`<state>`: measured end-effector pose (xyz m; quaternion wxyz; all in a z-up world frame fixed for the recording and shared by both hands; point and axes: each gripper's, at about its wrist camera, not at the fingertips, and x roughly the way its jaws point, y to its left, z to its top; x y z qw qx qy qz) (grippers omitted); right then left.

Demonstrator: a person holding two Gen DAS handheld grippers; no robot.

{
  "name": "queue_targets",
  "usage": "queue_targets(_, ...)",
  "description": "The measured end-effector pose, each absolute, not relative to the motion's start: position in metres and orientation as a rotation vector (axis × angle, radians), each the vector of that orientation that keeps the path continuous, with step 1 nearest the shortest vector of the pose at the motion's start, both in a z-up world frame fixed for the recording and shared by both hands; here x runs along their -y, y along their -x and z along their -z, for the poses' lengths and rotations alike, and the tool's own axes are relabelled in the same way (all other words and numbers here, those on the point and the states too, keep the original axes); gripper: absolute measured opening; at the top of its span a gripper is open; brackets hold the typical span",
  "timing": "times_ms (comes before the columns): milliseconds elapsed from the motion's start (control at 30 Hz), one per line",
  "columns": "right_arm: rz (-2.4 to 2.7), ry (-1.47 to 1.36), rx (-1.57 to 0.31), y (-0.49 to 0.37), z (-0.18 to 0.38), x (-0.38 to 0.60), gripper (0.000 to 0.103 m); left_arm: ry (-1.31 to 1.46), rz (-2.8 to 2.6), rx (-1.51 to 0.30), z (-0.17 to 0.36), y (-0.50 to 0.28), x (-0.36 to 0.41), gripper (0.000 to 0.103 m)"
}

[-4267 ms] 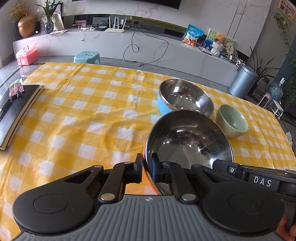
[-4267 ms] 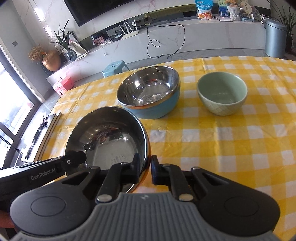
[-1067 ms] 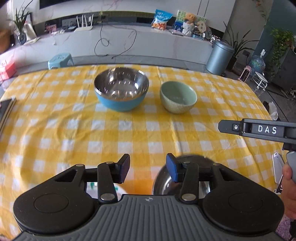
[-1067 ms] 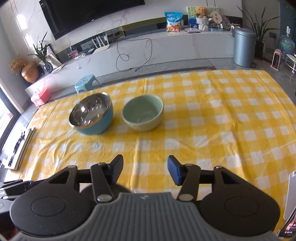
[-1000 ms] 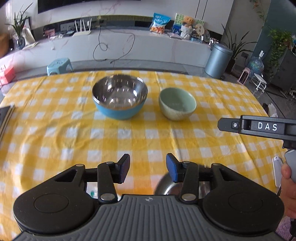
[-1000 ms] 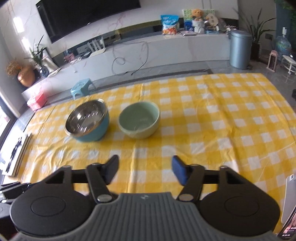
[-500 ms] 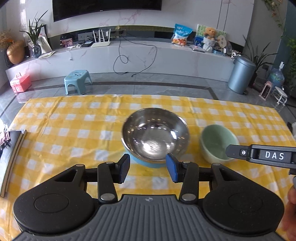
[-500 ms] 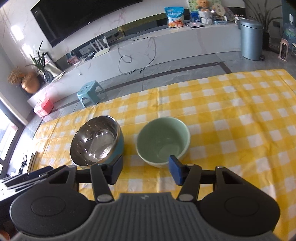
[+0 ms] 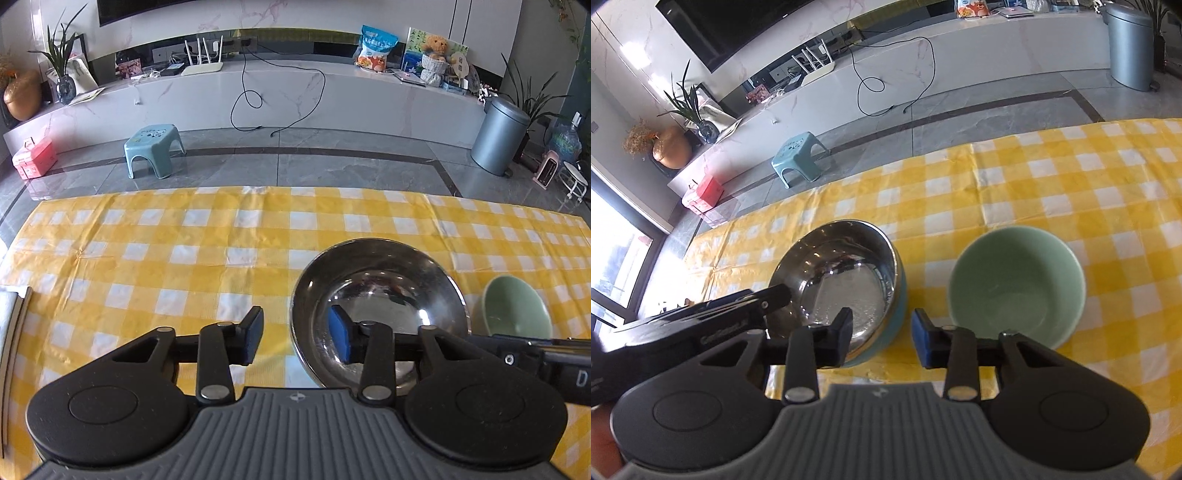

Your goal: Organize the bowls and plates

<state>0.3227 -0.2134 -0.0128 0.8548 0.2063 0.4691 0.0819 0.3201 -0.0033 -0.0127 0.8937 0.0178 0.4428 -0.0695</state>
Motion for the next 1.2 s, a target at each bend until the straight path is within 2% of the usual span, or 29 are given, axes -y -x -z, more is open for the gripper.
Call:
queue_targets(100, -0.16, -0.422, -1.006, -0.325, 0.021, 0.208, 0.028, -0.012, 0.156, -0.923, 0.02, -0.326, 0.001, 0.035)
queue_targets(200, -0.152, -0.426, -1.001, -0.324, 0.029, 0.209, 0.028, -0.011, 0.167, -0.92, 0.024, -0.331, 0.002, 0.027)
queue_targets(333, -0.147, -0.414, -1.001, -0.325, 0.033, 0.206, 0.025, -0.021, 0.191, -0.921, 0.027, -0.332, 0.006, 0.011)
queue_targets(700, -0.131, -0.425, -1.021, -0.324, 0.037, 0.208, 0.013, -0.07, 0.187, -0.924, 0.016, -0.317, 0.011, 0.005)
queue_targets(1200, -0.203, -0.368, -1.108, -0.285, 0.003, 0.208, 0.007, -0.157, 0.173, -1.01, -0.027, -0.252, 0.015, 0.01)
